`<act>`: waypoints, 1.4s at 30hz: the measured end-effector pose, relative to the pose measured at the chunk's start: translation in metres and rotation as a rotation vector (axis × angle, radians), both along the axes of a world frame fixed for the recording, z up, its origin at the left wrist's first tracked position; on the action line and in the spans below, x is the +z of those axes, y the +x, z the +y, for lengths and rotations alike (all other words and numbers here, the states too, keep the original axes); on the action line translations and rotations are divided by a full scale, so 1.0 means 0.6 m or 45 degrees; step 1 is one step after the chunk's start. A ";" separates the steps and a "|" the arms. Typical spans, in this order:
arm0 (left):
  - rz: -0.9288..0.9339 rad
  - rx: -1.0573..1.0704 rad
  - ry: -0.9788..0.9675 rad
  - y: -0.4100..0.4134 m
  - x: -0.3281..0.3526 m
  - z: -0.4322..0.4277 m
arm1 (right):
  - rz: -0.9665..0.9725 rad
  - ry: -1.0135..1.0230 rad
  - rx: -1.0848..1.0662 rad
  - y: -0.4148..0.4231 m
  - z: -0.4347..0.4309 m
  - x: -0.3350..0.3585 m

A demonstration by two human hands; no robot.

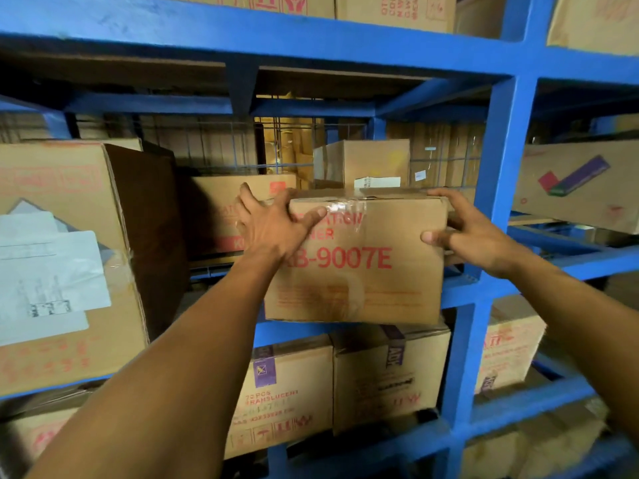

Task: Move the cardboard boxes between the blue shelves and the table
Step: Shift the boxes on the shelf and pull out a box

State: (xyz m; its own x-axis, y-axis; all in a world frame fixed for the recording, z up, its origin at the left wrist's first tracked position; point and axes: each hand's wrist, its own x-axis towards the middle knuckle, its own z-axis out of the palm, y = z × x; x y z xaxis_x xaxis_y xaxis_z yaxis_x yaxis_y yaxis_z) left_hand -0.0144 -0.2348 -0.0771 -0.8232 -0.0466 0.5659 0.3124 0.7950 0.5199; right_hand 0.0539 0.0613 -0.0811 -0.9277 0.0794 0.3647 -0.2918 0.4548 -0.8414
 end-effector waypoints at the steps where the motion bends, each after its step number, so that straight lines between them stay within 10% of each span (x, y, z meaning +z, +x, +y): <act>1: 0.005 -0.026 -0.011 0.000 -0.002 0.002 | 0.001 -0.019 -0.026 0.000 0.006 0.002; 21: 0.508 -0.219 -0.365 0.026 0.023 -0.010 | 0.045 0.286 -0.534 -0.024 -0.077 0.000; 42: 0.380 -0.534 -0.135 0.075 0.028 0.019 | 0.104 0.529 -0.384 0.013 -0.185 -0.013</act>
